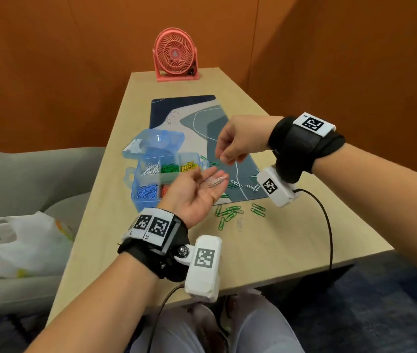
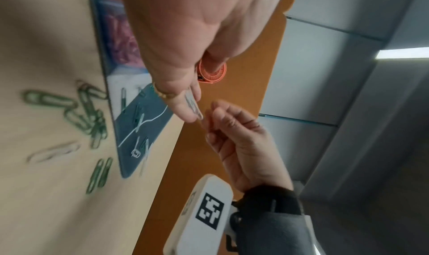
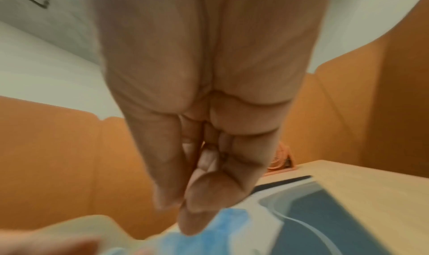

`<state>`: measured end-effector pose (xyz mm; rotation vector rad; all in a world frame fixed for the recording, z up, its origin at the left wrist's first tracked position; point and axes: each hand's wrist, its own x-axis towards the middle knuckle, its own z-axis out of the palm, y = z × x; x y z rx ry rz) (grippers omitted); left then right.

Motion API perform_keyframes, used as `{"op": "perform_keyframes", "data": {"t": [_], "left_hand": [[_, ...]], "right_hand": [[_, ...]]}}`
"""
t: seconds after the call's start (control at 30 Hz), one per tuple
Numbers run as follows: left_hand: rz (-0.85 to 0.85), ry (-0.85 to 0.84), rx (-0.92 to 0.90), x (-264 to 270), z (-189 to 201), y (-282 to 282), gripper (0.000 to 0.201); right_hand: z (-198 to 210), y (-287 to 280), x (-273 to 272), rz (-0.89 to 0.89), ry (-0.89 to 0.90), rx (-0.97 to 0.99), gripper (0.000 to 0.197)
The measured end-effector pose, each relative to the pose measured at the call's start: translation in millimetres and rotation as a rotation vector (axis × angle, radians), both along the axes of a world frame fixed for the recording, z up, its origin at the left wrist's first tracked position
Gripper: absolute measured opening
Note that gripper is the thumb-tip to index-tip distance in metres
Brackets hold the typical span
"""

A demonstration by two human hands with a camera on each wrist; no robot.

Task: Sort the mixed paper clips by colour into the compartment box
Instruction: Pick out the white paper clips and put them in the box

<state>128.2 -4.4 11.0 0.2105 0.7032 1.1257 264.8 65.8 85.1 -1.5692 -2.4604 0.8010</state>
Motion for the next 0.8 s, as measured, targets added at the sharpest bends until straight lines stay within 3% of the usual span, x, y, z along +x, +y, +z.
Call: {"op": "perform_keyframes", "data": {"t": [0.2, 0.3, 0.43, 0.7, 0.8], "left_hand": [[-0.009, 0.034, -0.055, 12.8, -18.5, -11.5, 0.017], [0.0, 0.045, -0.073, 13.8, -26.6, -13.1, 0.024], [0.026, 0.022, -0.106, 14.0, -28.5, -13.8, 0.032], [-0.002, 0.087, -0.124, 19.8, -31.9, -15.5, 0.039], [-0.014, 0.046, -0.121, 16.4, -35.7, -14.4, 0.03]], "right_hand": [[-51.2, 20.4, 33.2, -0.181, -0.266, 0.002, 0.007], [-69.3, 19.4, 33.1, -0.182, -0.335, -0.021, 0.012], [-73.7, 17.5, 34.1, -0.199, -0.299, -0.136, 0.025], [-80.5, 4.6, 31.2, -0.178, -0.259, -0.069, 0.01], [-64.2, -2.9, 30.2, -0.154, -0.163, -0.026, 0.01]]}}
